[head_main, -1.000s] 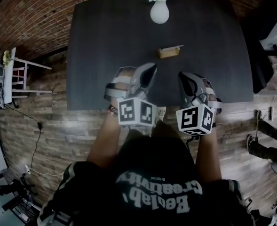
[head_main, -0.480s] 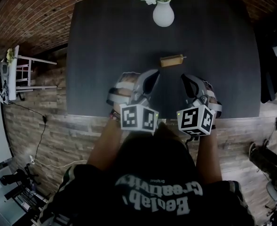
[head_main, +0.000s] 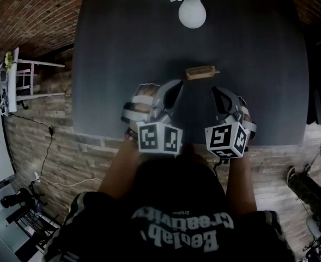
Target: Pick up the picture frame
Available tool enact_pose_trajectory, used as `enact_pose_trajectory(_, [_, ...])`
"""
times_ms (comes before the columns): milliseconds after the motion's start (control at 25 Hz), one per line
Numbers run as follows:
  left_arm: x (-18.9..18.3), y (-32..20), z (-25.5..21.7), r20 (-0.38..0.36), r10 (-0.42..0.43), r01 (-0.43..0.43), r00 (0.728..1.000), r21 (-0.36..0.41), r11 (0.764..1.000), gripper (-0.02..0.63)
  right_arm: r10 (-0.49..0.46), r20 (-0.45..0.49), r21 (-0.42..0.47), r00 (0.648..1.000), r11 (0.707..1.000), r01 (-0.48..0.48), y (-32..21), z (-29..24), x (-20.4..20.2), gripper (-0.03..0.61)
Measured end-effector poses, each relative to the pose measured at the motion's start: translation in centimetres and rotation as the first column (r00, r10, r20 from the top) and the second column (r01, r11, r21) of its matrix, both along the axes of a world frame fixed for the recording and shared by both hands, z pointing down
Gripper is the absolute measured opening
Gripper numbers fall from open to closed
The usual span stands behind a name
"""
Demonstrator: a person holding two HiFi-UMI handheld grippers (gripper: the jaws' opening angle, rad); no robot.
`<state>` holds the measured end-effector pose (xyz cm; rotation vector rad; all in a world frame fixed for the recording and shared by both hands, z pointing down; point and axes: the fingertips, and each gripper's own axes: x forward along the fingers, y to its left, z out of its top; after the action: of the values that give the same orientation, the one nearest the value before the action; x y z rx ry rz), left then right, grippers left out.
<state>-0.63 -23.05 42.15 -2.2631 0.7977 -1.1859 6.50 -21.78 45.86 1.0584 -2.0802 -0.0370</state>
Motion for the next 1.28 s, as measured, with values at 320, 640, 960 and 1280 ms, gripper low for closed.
enact_pose_trajectory(320, [-0.6,-1.1,3.3,-0.006,0.004,-0.004,1.0,-0.033,0.999,0.002,0.119,0.095,-0.041,0.988,0.992,-0.115,-0.9,2.7,0.4,0.006])
enact_pose_trajectory(640, [-0.5,-1.4,5.6,-0.043,0.042,-0.045,0.998,-0.081,0.996,0.002,0.265,0.124,-0.077,0.956,0.963,-0.257,-2.1,4.4,1.5,0.028])
enact_pose_trajectory(960, [-1.3,-3.5,9.7,-0.035,0.043,-0.046,0.998,-0.094,0.995,0.002,0.339,0.14,-0.086,0.93,0.94,-0.33,-4.0,8.5,1.7,0.048])
enact_pose_trajectory(1280, [-1.1,-4.7,10.5,-0.038,0.058,-0.062,0.998,-0.09,0.994,0.002,0.411,0.216,-0.125,0.886,0.911,-0.392,-5.0,9.4,2.0,0.061])
